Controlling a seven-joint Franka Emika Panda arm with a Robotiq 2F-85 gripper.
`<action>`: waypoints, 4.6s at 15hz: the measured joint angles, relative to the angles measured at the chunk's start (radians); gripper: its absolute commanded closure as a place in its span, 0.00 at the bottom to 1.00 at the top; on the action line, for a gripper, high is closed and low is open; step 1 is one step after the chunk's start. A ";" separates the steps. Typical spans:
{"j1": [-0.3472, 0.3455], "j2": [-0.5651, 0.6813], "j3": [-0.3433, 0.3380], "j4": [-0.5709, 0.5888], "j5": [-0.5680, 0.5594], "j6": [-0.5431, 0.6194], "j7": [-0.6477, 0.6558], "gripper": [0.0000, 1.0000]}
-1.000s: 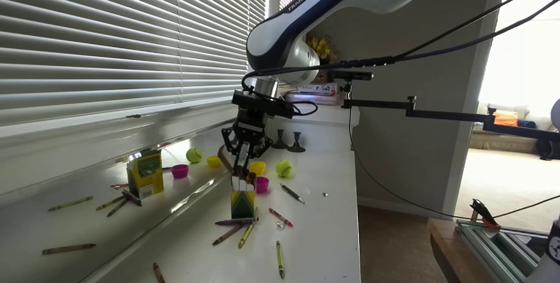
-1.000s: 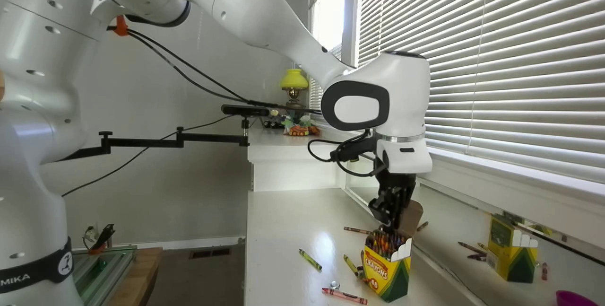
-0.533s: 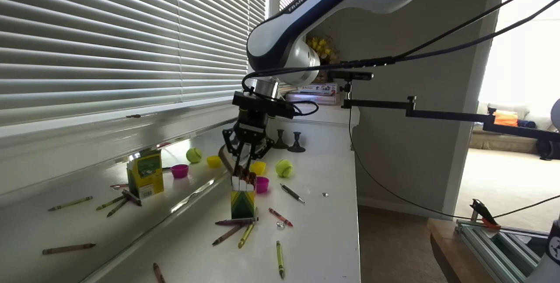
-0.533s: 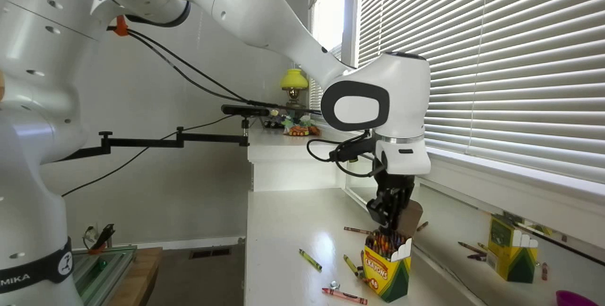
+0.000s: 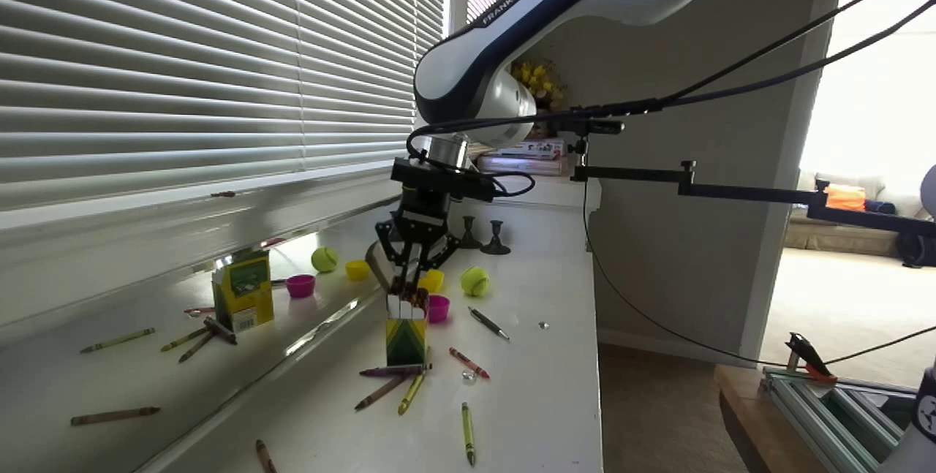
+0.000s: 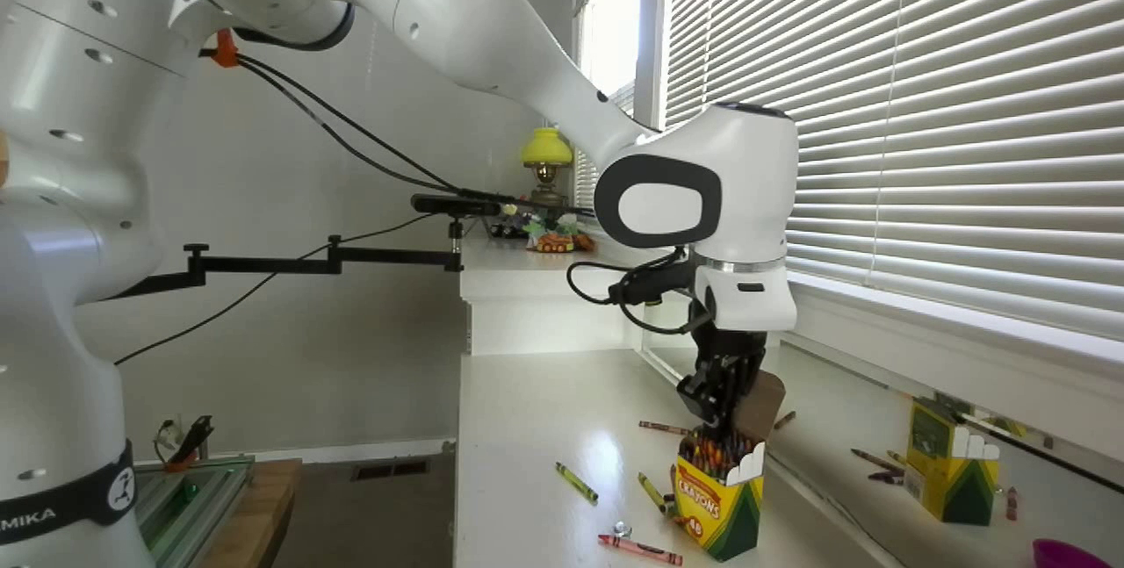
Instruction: Remove one orange crayon from the box.
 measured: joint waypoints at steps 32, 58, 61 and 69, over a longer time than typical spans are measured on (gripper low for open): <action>-0.003 0.008 0.001 0.013 0.000 -0.012 -0.023 0.82; -0.012 0.011 0.007 0.022 0.002 -0.012 -0.049 0.82; -0.012 0.013 0.010 0.022 0.002 -0.012 -0.051 0.81; -0.015 0.024 0.012 0.032 0.004 -0.010 -0.110 0.89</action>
